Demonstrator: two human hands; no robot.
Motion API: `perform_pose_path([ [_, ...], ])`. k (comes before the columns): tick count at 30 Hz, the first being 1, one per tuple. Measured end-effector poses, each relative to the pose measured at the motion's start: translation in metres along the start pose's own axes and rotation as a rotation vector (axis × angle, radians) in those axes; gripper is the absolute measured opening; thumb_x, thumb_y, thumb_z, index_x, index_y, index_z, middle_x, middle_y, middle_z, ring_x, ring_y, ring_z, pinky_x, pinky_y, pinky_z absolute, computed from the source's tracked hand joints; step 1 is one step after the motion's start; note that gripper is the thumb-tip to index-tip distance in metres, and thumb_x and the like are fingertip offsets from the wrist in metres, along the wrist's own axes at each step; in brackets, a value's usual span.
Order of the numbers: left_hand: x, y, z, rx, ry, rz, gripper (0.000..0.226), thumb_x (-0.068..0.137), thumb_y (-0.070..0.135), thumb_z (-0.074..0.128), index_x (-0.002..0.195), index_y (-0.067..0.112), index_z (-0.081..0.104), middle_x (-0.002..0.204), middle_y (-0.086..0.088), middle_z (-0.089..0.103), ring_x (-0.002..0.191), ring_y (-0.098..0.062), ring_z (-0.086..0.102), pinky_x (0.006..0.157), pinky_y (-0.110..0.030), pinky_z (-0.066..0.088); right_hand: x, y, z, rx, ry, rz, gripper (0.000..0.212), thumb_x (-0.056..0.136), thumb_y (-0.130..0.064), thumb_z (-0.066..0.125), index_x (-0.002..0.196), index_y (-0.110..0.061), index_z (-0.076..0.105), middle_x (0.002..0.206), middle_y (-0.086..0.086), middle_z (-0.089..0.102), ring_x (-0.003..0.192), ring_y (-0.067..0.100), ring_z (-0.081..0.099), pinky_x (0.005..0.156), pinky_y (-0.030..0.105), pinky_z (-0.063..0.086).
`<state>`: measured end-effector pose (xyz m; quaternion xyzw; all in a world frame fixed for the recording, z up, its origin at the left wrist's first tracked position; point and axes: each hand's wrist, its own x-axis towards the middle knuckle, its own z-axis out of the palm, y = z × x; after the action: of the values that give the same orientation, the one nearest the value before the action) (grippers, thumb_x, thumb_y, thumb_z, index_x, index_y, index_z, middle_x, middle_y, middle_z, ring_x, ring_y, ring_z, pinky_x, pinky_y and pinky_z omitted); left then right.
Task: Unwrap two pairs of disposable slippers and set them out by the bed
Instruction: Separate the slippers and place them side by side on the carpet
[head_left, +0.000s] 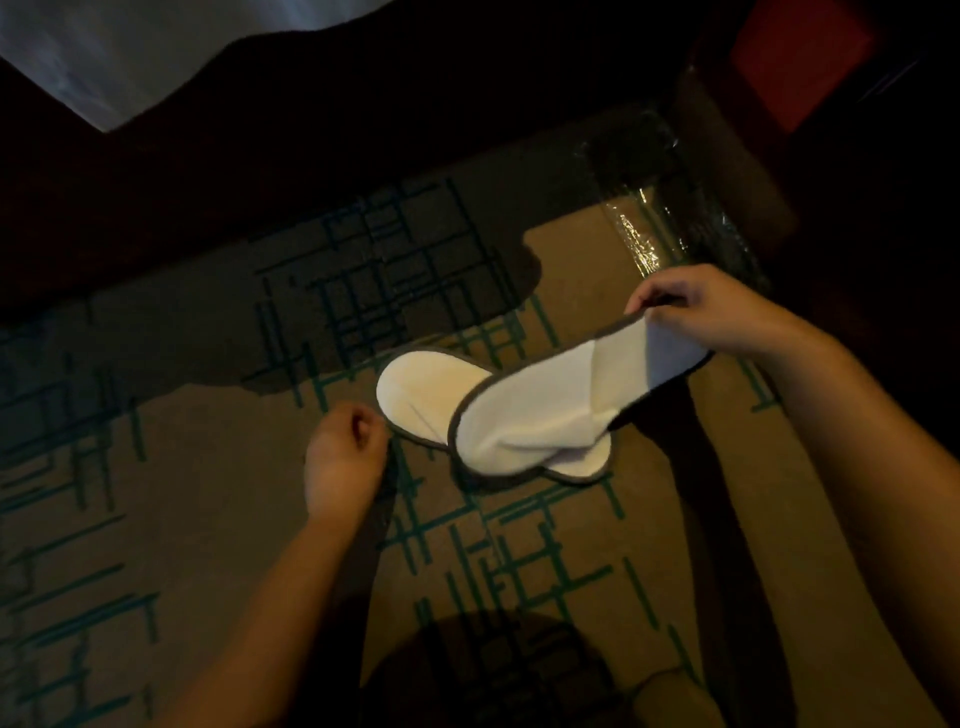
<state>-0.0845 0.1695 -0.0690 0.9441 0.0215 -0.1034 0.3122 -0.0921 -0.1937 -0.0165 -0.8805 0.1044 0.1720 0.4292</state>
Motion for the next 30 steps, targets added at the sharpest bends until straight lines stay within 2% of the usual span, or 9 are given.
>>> perform_pose_path([
  [2,0.018,0.003,0.001,0.241,-0.172,0.281,0.049,0.082,0.023,0.064,0.128,0.010,0.050,0.129,-0.020,0.050,0.119,-0.032,0.045,0.093,-0.041,0.039,0.005,-0.009,0.007,-0.103,-0.129,-0.038,0.029,0.086,-0.001,0.054,0.080,-0.028,0.062,0.090,-0.005,0.063,0.099,0.018,0.059,0.096,0.046,0.045],
  [3,0.028,0.006,0.006,0.380,-0.296,0.377,0.071,0.081,0.030,0.065,0.142,0.018,0.032,0.150,-0.020,0.028,0.138,-0.036,0.024,0.107,-0.049,0.029,0.008,-0.014,0.013,-0.147,-0.188,-0.055,0.026,0.086,-0.001,0.053,0.083,-0.025,0.063,0.091,-0.004,0.062,0.099,0.018,0.058,0.097,0.048,0.044],
  [6,0.051,0.020,0.023,0.721,-0.518,0.601,0.094,0.079,0.050,0.061,0.144,0.043,-0.006,0.158,-0.005,-0.018,0.144,-0.029,-0.019,0.111,-0.064,0.001,0.014,-0.022,0.034,-0.307,-0.319,-0.063,0.022,0.086,-0.005,0.051,0.090,-0.021,0.065,0.091,-0.008,0.060,0.102,0.019,0.056,0.103,0.057,0.033],
  [9,0.063,0.027,0.033,0.826,-0.639,0.607,0.096,0.075,0.061,0.058,0.144,0.042,-0.007,0.159,-0.003,-0.012,0.146,-0.027,-0.012,0.109,-0.067,-0.002,0.013,-0.025,0.051,-0.513,-0.296,-0.066,0.021,0.087,-0.013,0.049,0.086,-0.031,0.060,0.092,-0.010,0.057,0.104,0.020,0.052,0.101,0.053,0.026],
  [12,0.063,0.029,0.031,0.841,-0.589,0.548,0.098,0.070,0.068,0.057,0.146,0.036,0.004,0.156,-0.010,0.013,0.143,-0.031,0.013,0.113,-0.061,0.013,0.014,-0.029,0.059,-0.626,-0.154,-0.106,0.019,0.084,-0.015,0.052,0.085,-0.032,0.061,0.098,-0.004,0.061,0.115,0.026,0.045,0.102,0.051,0.019],
  [16,0.035,0.024,0.025,0.796,-0.324,0.205,0.081,0.077,0.066,0.048,0.138,0.016,0.029,0.137,-0.013,0.040,0.122,-0.035,0.043,0.096,-0.049,0.039,0.024,-0.031,0.066,-0.717,-0.049,-0.189,0.019,0.085,-0.014,0.050,0.091,-0.026,0.064,0.106,0.002,0.060,0.117,0.027,0.041,0.106,0.051,0.018],
  [22,-0.005,0.028,0.031,0.552,-0.325,-0.056,0.078,0.082,0.068,0.033,0.130,0.007,0.038,0.128,-0.013,0.044,0.108,-0.035,0.054,0.086,-0.043,0.045,0.035,-0.036,0.076,-0.817,-0.008,-0.365,0.038,0.084,-0.011,0.053,0.120,-0.024,0.055,0.128,0.006,0.049,0.127,0.026,0.035,0.109,0.047,0.020],
  [26,-0.012,0.019,0.028,0.349,-0.126,0.162,0.066,0.085,0.060,0.035,0.133,0.015,0.041,0.132,-0.014,0.047,0.114,-0.032,0.050,0.090,-0.043,0.047,0.010,-0.042,0.089,-0.586,0.311,-0.235,0.064,0.082,-0.025,0.060,0.140,-0.024,0.032,0.149,0.011,0.032,0.139,0.030,0.023,0.111,0.051,0.019],
  [30,-0.004,0.000,0.027,0.292,-0.294,0.476,0.079,0.081,0.057,0.044,0.147,0.030,0.010,0.159,-0.010,0.006,0.146,-0.029,0.005,0.115,-0.048,0.020,-0.059,-0.030,0.153,-0.627,0.077,-0.164,0.086,0.079,-0.054,0.054,0.146,-0.027,0.008,0.157,0.010,-0.009,0.145,0.030,-0.006,0.112,0.053,0.000],
])
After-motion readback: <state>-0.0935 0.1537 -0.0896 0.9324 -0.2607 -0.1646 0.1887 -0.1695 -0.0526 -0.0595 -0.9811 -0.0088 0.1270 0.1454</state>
